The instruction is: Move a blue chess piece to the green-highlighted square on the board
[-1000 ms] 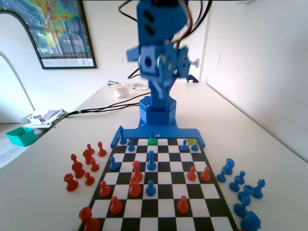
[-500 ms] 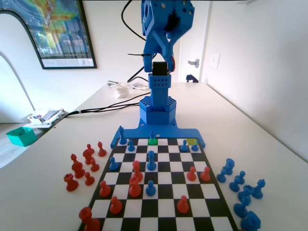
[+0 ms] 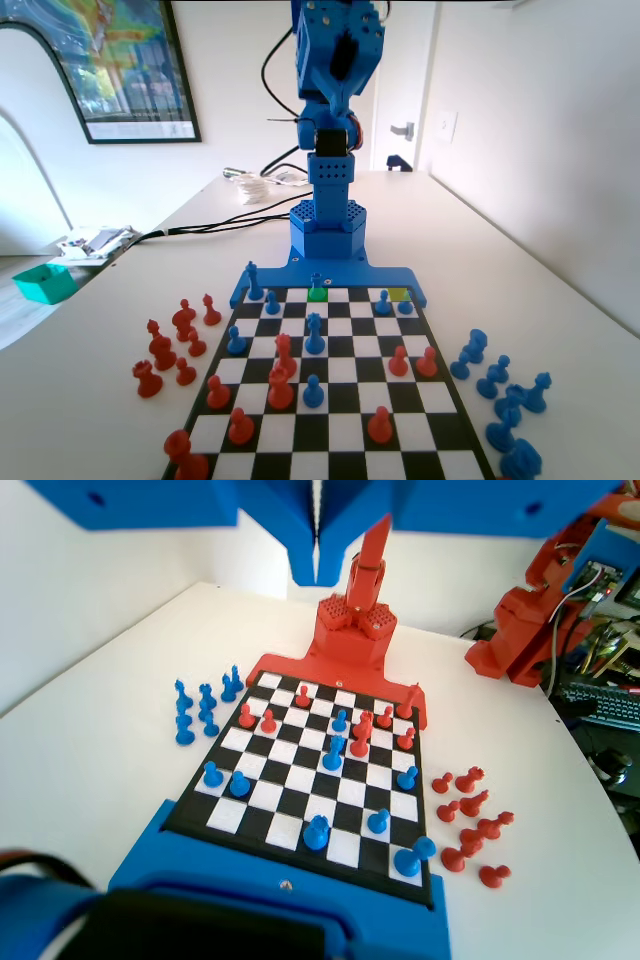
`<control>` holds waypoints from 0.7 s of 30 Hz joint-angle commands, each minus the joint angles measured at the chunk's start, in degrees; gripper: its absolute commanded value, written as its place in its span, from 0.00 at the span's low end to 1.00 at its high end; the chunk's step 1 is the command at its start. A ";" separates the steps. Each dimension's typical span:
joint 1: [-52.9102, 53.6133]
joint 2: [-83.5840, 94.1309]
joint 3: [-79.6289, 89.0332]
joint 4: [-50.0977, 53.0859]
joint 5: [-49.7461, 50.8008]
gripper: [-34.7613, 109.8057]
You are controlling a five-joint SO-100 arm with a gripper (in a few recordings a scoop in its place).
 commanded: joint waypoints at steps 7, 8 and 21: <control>0.44 6.33 1.14 -3.08 0.18 0.25; 0.53 6.33 1.14 -3.08 0.18 0.25; 4.57 9.32 1.32 -3.87 0.26 0.25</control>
